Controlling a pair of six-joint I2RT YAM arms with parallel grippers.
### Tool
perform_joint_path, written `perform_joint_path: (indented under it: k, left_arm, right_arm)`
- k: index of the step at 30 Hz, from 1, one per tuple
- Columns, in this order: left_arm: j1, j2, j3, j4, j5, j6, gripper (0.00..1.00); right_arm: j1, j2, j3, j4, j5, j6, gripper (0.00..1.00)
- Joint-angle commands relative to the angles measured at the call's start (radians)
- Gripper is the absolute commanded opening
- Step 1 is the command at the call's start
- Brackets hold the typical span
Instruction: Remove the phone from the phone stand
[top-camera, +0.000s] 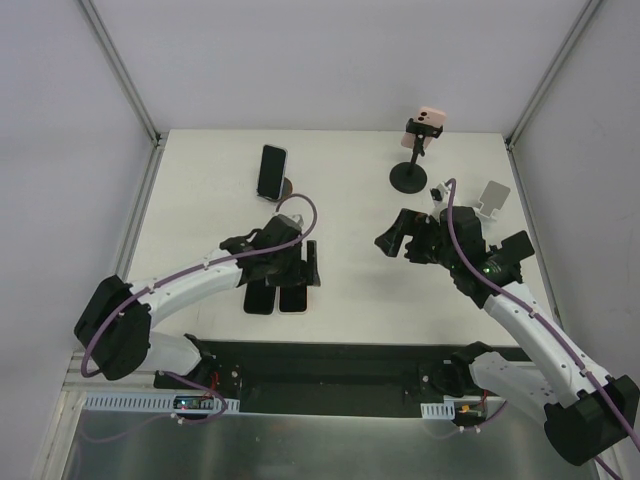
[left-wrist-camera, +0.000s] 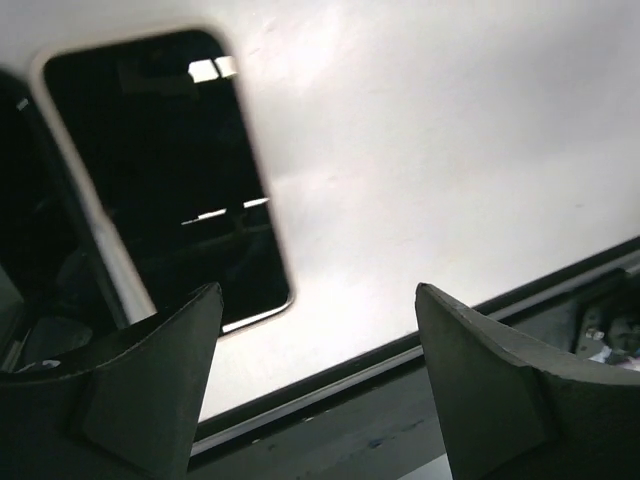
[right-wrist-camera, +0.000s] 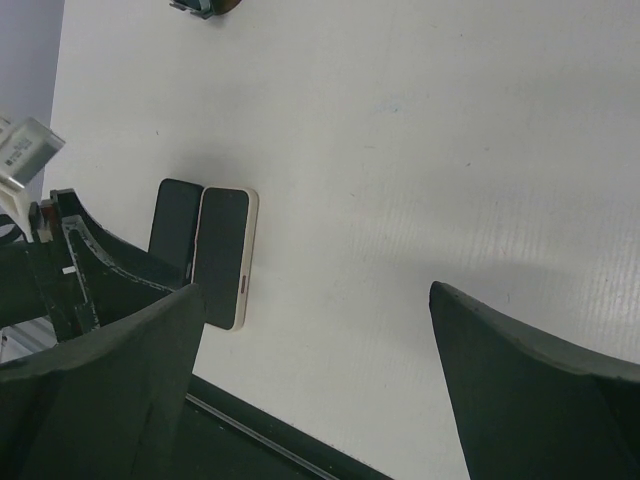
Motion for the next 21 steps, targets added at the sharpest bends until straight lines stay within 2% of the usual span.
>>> perform_joint_path:
  k: [1, 7, 14, 21]
  left_arm:
    - [-0.05, 0.076, 0.142, -0.017, 0.004, 0.058, 0.79]
    - [-0.099, 0.223, 0.242, -0.026, 0.082, 0.09, 0.89]
    - [-0.127, 0.358, 0.289, -0.058, 0.156, 0.115, 0.9]
    - [-0.128, 0.367, 0.271, -0.125, 0.116, 0.087, 0.9]
  right_arm:
    - [-0.008, -0.023, 0.025, 0.003, 0.01, -0.015, 0.96]
    - [-0.018, -0.044, 0.026, -0.026, 0.048, -0.033, 0.96]
    - [-0.03, -0.064, 0.028, -0.058, 0.084, -0.05, 0.96]
    - [-0.036, -0.058, 0.034, -0.066, 0.081, -0.053, 0.96]
